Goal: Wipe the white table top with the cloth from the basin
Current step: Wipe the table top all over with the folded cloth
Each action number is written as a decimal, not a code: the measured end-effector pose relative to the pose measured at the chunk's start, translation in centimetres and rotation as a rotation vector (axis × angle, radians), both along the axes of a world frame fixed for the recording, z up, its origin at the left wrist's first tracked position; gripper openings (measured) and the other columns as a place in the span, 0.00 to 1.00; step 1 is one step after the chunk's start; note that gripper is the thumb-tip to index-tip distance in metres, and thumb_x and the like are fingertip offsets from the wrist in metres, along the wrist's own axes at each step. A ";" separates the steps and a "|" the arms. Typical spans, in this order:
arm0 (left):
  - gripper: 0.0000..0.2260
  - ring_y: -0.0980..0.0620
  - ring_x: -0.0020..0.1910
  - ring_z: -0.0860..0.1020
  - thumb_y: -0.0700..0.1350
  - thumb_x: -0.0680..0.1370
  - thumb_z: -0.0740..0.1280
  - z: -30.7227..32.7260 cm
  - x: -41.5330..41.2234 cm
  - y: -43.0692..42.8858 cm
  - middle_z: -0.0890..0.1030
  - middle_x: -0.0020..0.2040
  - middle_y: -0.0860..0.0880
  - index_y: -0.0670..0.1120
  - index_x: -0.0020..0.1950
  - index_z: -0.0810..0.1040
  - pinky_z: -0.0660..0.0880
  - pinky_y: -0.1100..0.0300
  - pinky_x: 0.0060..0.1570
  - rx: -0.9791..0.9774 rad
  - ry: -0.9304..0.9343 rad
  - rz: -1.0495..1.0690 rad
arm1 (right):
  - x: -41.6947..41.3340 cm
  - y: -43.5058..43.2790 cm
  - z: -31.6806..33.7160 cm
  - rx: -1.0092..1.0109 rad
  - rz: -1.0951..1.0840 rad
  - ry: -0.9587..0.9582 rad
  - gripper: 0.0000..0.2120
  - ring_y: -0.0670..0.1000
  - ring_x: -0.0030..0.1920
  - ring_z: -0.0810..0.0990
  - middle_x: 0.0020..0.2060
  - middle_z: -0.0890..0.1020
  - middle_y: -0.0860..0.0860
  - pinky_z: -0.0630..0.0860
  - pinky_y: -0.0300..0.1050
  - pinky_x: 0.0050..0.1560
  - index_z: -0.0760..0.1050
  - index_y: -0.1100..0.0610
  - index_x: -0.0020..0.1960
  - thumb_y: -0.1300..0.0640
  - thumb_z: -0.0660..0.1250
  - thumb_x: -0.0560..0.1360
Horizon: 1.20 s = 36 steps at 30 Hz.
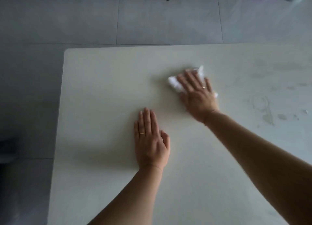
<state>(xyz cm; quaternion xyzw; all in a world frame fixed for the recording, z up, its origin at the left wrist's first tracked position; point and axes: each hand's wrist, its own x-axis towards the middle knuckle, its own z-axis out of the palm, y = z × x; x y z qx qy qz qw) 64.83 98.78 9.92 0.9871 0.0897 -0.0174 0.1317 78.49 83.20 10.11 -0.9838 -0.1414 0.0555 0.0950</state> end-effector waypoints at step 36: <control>0.28 0.40 0.74 0.61 0.46 0.74 0.54 -0.2 -0.1 0.1 0.62 0.75 0.40 0.37 0.73 0.63 0.56 0.46 0.72 0.024 0.014 -0.029 | 8.4 -4.6 0.7 0.005 -0.243 0.041 0.25 0.51 0.77 0.46 0.77 0.50 0.49 0.42 0.52 0.74 0.51 0.46 0.76 0.48 0.51 0.80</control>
